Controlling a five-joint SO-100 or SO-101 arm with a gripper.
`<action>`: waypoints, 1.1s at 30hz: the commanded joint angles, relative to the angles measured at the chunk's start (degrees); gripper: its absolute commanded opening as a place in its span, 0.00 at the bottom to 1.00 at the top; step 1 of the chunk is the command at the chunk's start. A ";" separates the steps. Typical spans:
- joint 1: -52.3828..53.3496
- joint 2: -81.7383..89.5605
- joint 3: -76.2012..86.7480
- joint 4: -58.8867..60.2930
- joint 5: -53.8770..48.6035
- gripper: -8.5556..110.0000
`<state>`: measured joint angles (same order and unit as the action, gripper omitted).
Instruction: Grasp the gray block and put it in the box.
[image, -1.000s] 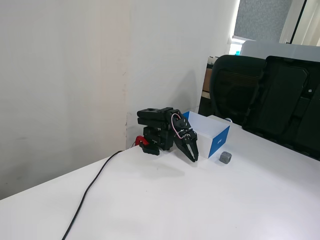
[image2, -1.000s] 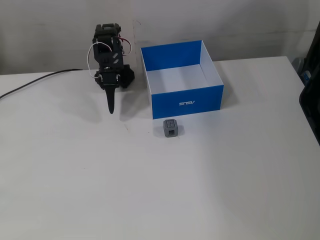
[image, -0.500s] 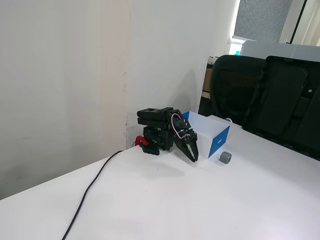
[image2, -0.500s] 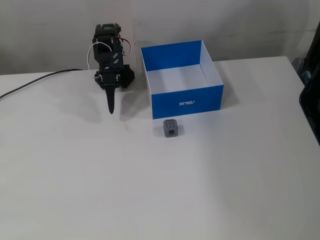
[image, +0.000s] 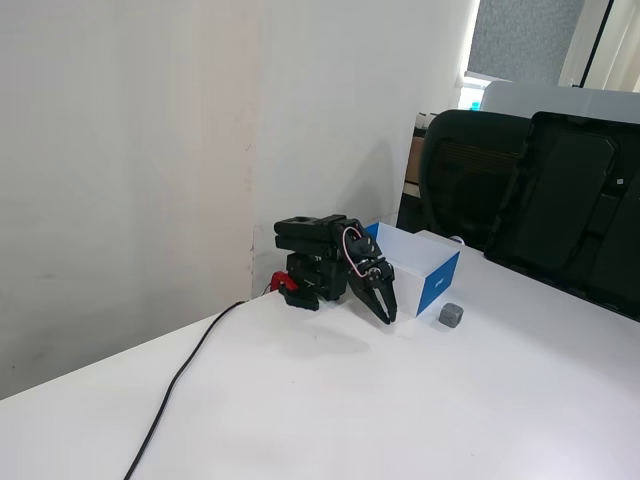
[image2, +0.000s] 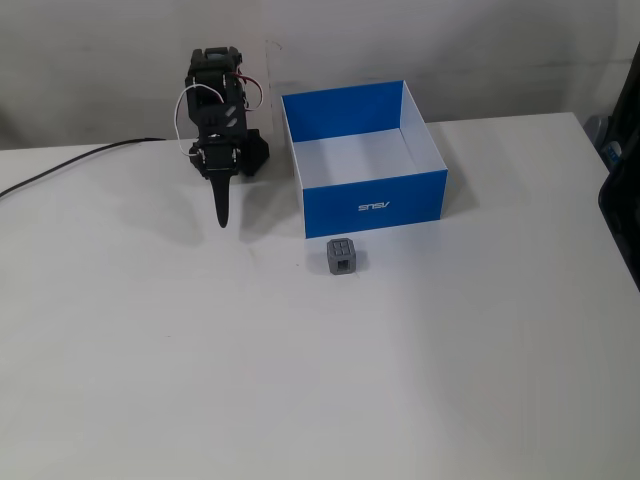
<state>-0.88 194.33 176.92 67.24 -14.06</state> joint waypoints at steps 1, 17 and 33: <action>0.35 0.35 2.02 -1.49 -0.53 0.07; 0.44 0.18 -2.55 3.96 0.26 0.07; 2.37 -6.42 -13.80 8.53 0.35 0.07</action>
<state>1.05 192.66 170.68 76.11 -14.06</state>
